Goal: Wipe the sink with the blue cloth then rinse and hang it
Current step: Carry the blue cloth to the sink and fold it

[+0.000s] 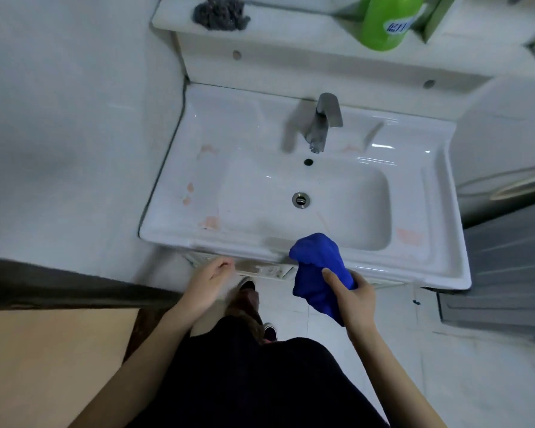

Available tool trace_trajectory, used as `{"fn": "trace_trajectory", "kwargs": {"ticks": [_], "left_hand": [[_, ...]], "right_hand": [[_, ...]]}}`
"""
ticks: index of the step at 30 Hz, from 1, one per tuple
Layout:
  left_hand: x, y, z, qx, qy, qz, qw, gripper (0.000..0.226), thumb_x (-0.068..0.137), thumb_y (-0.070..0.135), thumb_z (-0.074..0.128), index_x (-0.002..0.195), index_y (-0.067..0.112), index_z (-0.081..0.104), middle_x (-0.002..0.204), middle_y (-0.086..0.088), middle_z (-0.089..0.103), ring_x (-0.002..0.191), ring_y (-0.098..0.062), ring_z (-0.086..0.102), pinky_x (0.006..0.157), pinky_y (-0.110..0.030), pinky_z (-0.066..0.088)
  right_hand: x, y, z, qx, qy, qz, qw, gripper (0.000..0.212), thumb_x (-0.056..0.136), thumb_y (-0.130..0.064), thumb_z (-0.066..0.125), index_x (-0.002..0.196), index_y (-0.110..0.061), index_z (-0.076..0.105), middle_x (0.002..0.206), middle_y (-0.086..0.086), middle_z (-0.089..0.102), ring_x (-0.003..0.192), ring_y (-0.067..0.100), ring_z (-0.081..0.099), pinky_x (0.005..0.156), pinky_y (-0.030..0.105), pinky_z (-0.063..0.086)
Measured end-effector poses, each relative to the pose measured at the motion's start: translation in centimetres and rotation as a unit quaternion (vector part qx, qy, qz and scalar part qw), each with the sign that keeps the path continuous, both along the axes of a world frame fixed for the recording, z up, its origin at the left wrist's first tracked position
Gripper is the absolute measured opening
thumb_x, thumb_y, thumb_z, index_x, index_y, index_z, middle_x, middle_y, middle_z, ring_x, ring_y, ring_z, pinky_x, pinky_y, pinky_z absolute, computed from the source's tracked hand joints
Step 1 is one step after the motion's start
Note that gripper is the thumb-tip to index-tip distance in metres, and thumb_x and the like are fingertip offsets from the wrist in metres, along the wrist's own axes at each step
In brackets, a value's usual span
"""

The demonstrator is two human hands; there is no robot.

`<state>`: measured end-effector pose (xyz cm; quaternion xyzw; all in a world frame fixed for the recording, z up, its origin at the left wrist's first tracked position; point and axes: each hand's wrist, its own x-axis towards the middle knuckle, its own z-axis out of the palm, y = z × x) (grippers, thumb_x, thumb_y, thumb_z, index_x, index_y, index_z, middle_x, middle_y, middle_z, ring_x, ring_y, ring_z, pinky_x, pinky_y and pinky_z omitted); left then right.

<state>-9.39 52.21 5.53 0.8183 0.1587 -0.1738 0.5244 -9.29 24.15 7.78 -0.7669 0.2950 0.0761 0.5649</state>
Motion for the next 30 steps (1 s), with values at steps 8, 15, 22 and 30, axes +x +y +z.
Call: {"fn": "trace_trajectory", "kwargs": {"ticks": [8, 15, 22, 30], "left_hand": [[12.8, -0.7, -0.7, 0.006, -0.014, -0.113, 0.993, 0.016, 0.097, 0.021, 0.056, 0.107, 0.019, 0.067, 0.110, 0.007, 0.066, 0.099, -0.008, 0.061, 0.076, 0.000, 0.037], [23.5, -0.6, -1.6, 0.032, -0.035, -0.177, 0.983, 0.016, 0.097, 0.024, 0.054, 0.110, 0.024, 0.064, 0.112, 0.007, 0.063, 0.100, -0.011, 0.060, 0.084, -0.018, 0.043], [26.4, -2.9, -7.0, 0.047, -0.017, -0.171, 0.984, 0.048, 0.101, 0.034, 0.045, 0.147, 0.022, 0.037, 0.149, 0.008, 0.040, 0.138, -0.011, 0.038, 0.114, -0.033, 0.032], [28.6, -7.1, -15.2, 0.016, 0.037, -0.107, 0.993, 0.053, 0.096, 0.033, 0.056, 0.143, 0.016, 0.040, 0.132, 0.003, 0.051, 0.126, -0.016, 0.049, 0.095, -0.020, 0.035]], "right_hand": [[6.8, 1.0, -0.8, 0.014, 0.003, -0.096, 0.995, 0.018, 0.082, -0.027, 0.077, 0.091, -0.013, 0.069, 0.082, 0.002, 0.071, 0.073, 0.018, 0.067, 0.062, 0.023, 0.050], [15.4, 2.5, -1.1, -0.001, -0.005, -0.108, 0.994, 0.018, 0.083, -0.030, 0.076, 0.092, -0.017, 0.067, 0.085, 0.000, 0.072, 0.077, 0.018, 0.067, 0.063, 0.022, 0.049], [21.6, 3.1, -6.0, -0.038, 0.009, -0.039, 0.998, 0.026, 0.082, -0.032, 0.075, 0.102, -0.018, 0.066, 0.089, -0.005, 0.071, 0.077, 0.007, 0.066, 0.058, 0.010, 0.046], [25.3, 2.6, -17.6, -0.117, 0.024, 0.239, 0.964, 0.056, 0.078, -0.030, 0.080, 0.127, -0.015, 0.057, 0.113, -0.003, 0.060, 0.097, 0.010, 0.058, 0.085, 0.022, 0.045]]}}
